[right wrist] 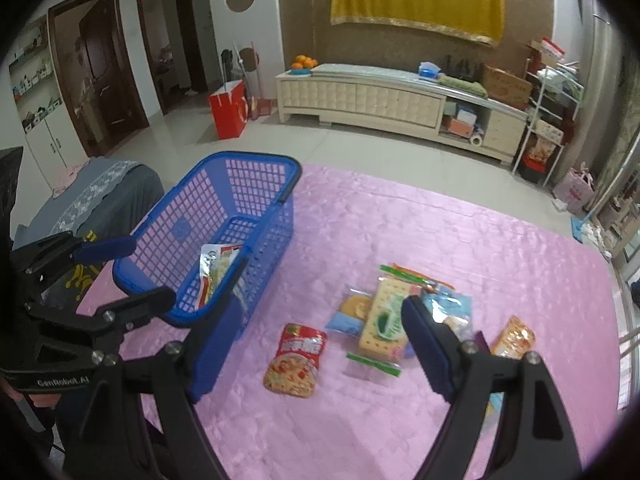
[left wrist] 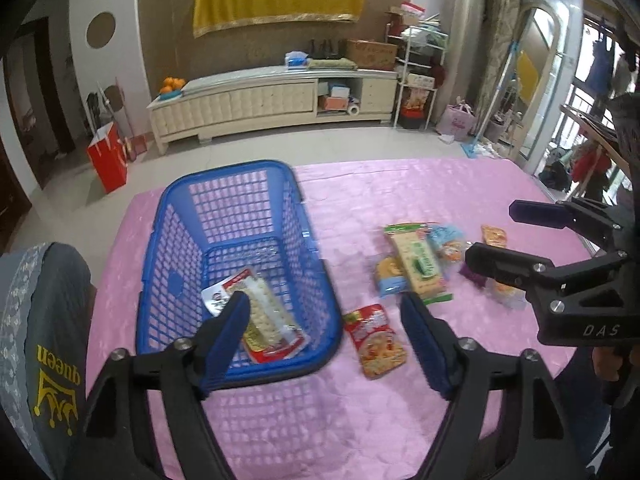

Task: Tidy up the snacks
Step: 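Lower the cracker pack into the blue basket and open the left tool, then move the left tool to the red konjac pouch and close on it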

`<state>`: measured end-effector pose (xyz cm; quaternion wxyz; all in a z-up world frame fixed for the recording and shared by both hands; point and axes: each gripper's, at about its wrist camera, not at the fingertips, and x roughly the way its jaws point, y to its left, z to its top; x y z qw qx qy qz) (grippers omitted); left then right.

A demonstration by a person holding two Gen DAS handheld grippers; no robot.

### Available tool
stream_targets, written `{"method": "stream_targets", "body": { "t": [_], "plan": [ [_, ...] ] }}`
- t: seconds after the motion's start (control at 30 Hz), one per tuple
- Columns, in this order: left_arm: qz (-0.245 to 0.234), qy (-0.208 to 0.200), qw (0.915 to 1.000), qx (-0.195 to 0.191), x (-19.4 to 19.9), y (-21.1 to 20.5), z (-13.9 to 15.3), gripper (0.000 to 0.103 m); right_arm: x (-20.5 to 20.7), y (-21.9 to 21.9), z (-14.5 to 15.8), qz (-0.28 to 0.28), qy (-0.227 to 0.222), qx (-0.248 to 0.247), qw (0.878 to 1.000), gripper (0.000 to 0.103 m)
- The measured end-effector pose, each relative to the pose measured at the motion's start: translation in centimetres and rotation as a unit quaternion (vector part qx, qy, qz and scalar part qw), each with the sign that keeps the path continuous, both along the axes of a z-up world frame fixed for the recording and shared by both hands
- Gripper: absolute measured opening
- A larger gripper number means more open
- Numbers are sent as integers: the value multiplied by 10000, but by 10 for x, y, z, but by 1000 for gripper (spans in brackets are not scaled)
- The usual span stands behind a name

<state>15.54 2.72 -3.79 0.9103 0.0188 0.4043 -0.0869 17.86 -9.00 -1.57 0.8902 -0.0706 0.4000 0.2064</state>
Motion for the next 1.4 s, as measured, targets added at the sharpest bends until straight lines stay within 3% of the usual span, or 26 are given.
{"method": "stream_targets", "body": {
  "t": [0.33, 0.77, 0.93, 1.07, 1.4],
  "plan": [
    [-369, 103, 9992, 152, -16, -68, -17, 77, -20, -61, -9, -580, 66, 18, 9983, 85],
    [-245, 617, 9978, 74, -12, -102, -76, 77, -33, -109, -74, -1082, 623, 94, 9921, 85],
    [-204, 761, 9966, 250, -4, -109, -99, 76, -31, -110, -94, -1140, 746, -18, 9907, 85],
    [-133, 904, 9954, 273, 5, -108, -117, 66, -24, -105, -105, -1152, 751, -123, 9904, 85],
    [187, 1172, 9920, 433, 42, -99, -154, 65, 1, -89, -131, -1025, 904, -306, 9902, 85]
  ]
}}
